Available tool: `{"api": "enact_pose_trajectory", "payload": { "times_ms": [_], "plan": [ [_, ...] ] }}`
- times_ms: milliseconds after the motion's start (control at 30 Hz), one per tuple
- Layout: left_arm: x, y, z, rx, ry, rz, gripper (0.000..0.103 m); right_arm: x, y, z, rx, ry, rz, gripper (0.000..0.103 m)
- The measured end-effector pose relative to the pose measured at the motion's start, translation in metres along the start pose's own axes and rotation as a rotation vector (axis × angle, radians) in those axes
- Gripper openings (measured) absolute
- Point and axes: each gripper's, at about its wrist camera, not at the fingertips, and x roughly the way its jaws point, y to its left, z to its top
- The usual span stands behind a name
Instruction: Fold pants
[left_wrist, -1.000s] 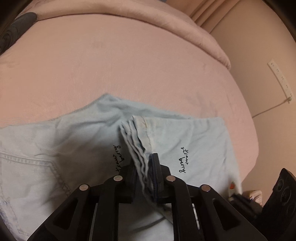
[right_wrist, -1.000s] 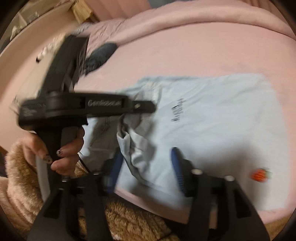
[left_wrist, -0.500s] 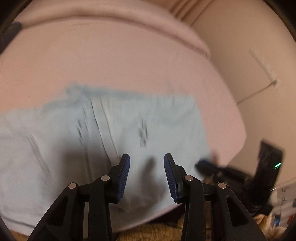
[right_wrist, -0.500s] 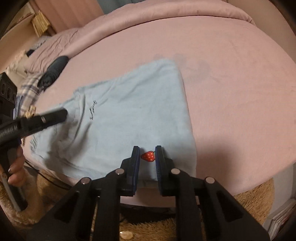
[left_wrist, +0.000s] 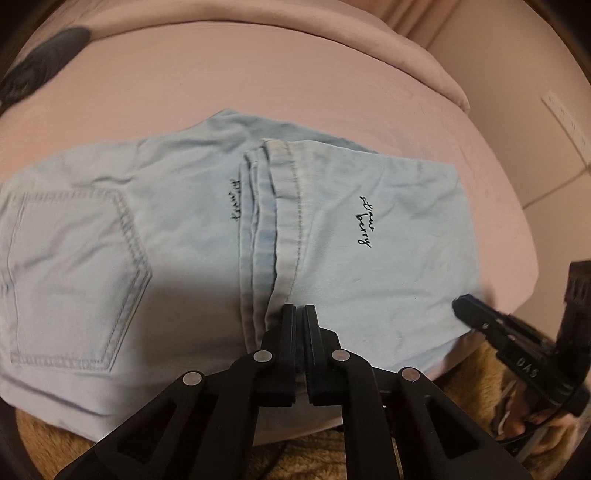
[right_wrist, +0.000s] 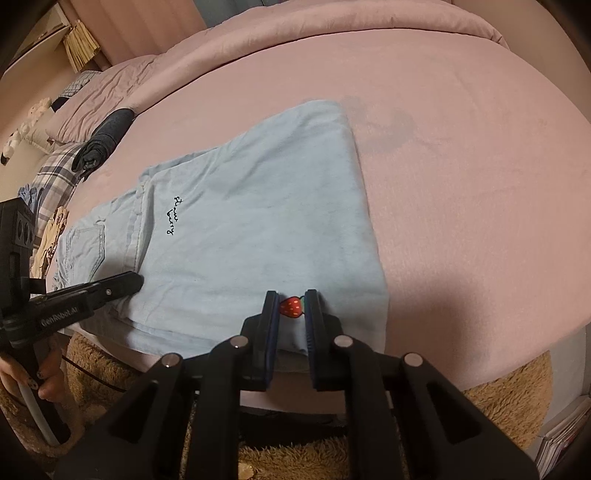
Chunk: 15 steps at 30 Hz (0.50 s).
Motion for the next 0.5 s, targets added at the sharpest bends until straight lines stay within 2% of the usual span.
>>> {"api": "enact_pose_trajectory", "payload": {
  "times_ms": [133,267,500],
  "plan": [
    [-0.004,0.004,-0.002,-0.010,-0.003,0.009,0.006,-0.001,-0.001,0.000,0.002,0.001,0.001,0.011],
    [-0.007,0.002,-0.006,0.010,-0.019,0.053,0.006,0.000,0.000,-0.001,0.000,0.002,-0.003,0.011],
    [-0.007,0.000,-0.011,-0.003,-0.030,0.067,0.006,-0.002,0.002,-0.003,-0.011,0.001,-0.023,0.011]
  ]
}}
